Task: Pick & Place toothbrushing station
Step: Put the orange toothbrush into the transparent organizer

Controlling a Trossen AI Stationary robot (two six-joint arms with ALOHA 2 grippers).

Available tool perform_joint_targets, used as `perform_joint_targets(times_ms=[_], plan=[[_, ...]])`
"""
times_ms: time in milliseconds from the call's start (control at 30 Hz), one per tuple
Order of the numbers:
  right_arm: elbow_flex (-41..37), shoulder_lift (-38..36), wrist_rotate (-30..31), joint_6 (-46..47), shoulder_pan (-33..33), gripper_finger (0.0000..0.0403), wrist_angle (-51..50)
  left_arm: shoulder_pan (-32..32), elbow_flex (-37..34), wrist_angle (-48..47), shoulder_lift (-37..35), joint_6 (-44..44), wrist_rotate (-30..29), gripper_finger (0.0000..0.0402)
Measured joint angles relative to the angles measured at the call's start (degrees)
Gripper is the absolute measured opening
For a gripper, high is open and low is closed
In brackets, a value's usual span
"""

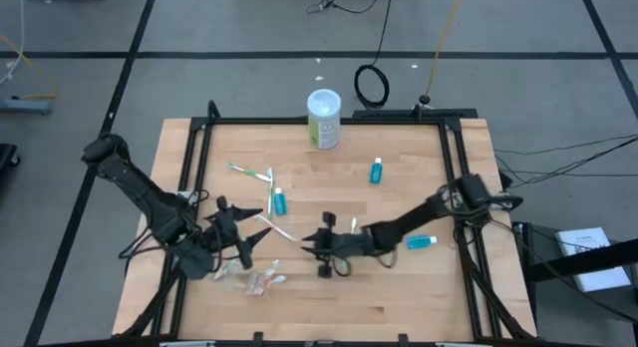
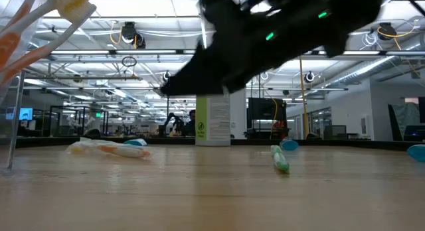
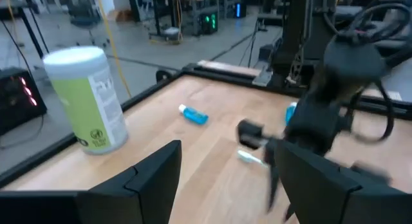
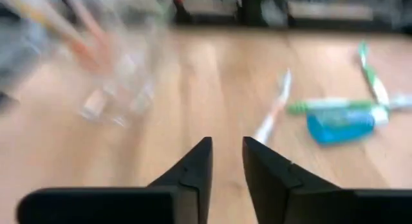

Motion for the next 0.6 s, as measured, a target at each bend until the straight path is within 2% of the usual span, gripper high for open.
perform_joint_targets(times_ms=[133, 333, 467, 600], plan=[[8.0, 6.4, -0.9, 2.2, -3.7, 0.0132, -10.5, 3.1, 0.0, 0.0, 0.0, -0.5, 3.0, 0.0257], [13.2, 12.5, -6.2, 3.6, -6.6, 0.0200, -10.9, 4.7, 0.0, -0.3, 0.1, -0.9, 6.3, 0.0257], [13.6, 14.0, -6.0, 4.6, -6.7, 0.0221, -10.5, 4.9, 0.0, -0.8, 0.9, -0.7, 6.9, 0.0257], [13.6, 14.1, -6.1, 7.0, -6.7, 0.0222, -10.8, 5.9, 0.0, -2.6, 1.1, -2.0, 7.0, 0.0257]])
